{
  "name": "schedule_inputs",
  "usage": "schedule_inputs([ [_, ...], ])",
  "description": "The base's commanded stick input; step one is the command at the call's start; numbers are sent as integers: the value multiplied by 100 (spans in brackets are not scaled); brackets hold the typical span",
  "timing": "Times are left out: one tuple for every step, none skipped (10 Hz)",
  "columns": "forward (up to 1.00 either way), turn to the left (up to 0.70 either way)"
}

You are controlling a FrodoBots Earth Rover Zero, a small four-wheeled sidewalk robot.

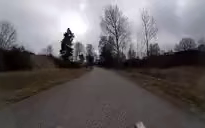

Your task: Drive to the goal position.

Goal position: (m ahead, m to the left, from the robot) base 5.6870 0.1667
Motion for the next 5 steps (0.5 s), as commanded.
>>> schedule_inputs([
  [70,0],
  [70,0],
  [70,0],
  [70,0],
  [70,0],
])
